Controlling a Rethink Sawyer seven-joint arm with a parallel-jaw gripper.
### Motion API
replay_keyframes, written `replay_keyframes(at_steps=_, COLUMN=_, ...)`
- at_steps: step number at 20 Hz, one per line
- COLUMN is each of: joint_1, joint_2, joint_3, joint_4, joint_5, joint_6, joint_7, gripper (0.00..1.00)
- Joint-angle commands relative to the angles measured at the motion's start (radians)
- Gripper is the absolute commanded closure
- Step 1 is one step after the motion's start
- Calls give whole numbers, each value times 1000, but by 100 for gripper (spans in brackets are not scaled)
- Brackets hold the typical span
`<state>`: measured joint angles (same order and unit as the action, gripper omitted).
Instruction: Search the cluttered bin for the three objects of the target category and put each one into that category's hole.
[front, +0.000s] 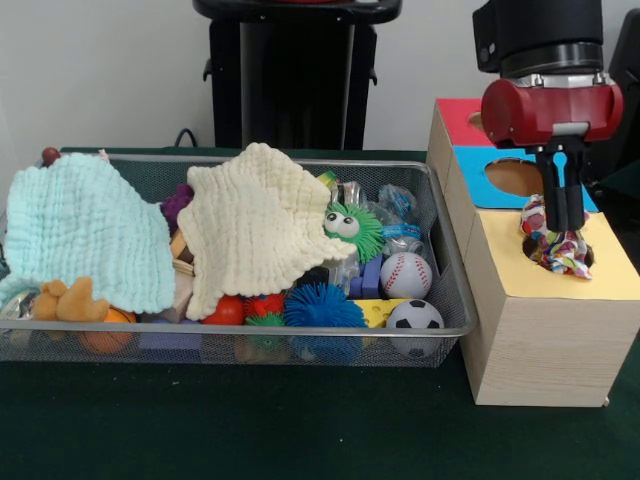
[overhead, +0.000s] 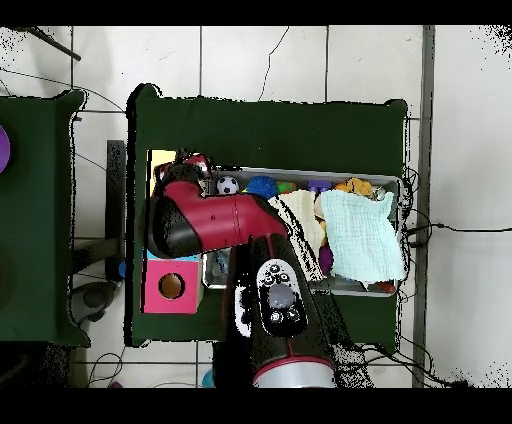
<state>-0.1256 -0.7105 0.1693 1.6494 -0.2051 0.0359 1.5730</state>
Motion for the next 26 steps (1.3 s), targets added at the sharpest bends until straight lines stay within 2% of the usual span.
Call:
replay_keyframes(at_steps=1, joint_1=-17, joint_2=72, joint_3=86, joint_4=62, joint_5=-49, joint_6=40, joint_7=91, gripper=100)
replay_keyframes(at_steps=10, joint_1=13, joint_2=90, joint_3=30, joint_4=50, joint_5=-43, joint_6=176, joint_7=58, gripper=100)
replay_keyframes(at_steps=13, joint_1=23, joint_2=100, joint_3=19, joint_4=59, joint_5=-54, joint_6=164, joint_7=63, gripper=100)
replay_keyframes(at_steps=18, joint_1=-11, joint_2=119, joint_3=66, joint_4=95, joint_5=-50, joint_6=159, joint_7=66, gripper=100)
replay_keyframes(at_steps=22, joint_1=-32, joint_2=136, joint_3=96, joint_4=94, joint_5=-52, joint_6=160, joint_7=53, gripper=100)
replay_keyframes(at_steps=26, joint_1=-28, joint_2=149, joint_3=91, joint_4=89, joint_5=-56, joint_6=158, joint_7=51, gripper=100)
